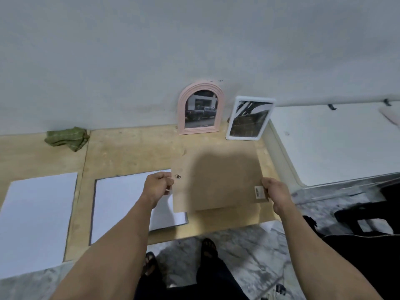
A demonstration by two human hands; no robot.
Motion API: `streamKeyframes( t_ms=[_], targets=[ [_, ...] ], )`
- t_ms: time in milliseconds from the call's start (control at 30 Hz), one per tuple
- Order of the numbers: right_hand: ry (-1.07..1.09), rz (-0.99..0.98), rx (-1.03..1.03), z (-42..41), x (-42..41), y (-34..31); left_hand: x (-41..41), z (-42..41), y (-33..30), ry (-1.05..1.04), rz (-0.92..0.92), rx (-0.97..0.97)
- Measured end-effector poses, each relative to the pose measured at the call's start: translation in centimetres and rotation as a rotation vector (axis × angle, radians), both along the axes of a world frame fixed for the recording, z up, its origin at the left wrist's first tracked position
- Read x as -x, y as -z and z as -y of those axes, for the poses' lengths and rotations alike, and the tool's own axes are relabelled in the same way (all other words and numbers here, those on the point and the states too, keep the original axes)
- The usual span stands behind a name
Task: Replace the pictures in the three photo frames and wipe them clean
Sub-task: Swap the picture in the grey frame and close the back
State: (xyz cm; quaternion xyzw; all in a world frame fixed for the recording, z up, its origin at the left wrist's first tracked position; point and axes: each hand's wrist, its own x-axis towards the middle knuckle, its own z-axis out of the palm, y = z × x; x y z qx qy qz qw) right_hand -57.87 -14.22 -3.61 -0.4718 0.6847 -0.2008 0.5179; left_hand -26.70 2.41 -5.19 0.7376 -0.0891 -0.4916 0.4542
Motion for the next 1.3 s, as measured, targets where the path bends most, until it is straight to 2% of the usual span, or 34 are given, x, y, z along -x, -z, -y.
streamKeyframes(
  t_ms=[133, 300, 433, 533, 667, 800, 1033, 1133, 1300],
  targets=[
    [-0.044, -0.182, 0.058, 2.5, 3.0, 2.0, 4.2, 2.4, 1.9, -0.012, 0.038, -0.066],
    [-0.124, -0.34, -0.031, 4.4, 4.9, 4.3, 7.6, 4.4, 5.0, -0.086, 0.063, -0.151],
    [-0.158, -0.377, -0.107, 5.1, 6.3, 5.4, 9.6, 5.2, 5.8, -0.11, 0.103, -0.216],
    [-0.202, -0.422, -0.109, 5.4, 6.7, 5.9, 10.5, 5.6, 5.5, -0.04, 0.163, -0.262],
    [-0.258, -0.509, -0.062, 5.4, 6.1, 5.6, 10.7, 6.0, 4.9, 0.137, 0.333, -0.297],
    [-0.331, -0.519, -0.034, 5.2, 3.0, 5.1, 9.2, 4.9, 4.2, 0.178, 0.421, -0.313],
    [-0.758, -0.366, -0.051, 0.8, -8.6, 4.2, 1.2, -2.4, 3.8, 0.044, 0.484, -0.441],
    [-0.852, -0.281, -0.079, -3.1, -13.8, 4.1, -2.9, -6.6, 3.8, 0.005, 0.484, -0.495],
    [-0.92, -0.302, -0.157, -8.6, -18.7, 4.9, -9.1, -11.4, 4.0, 0.032, 0.456, -0.52]
  ],
)
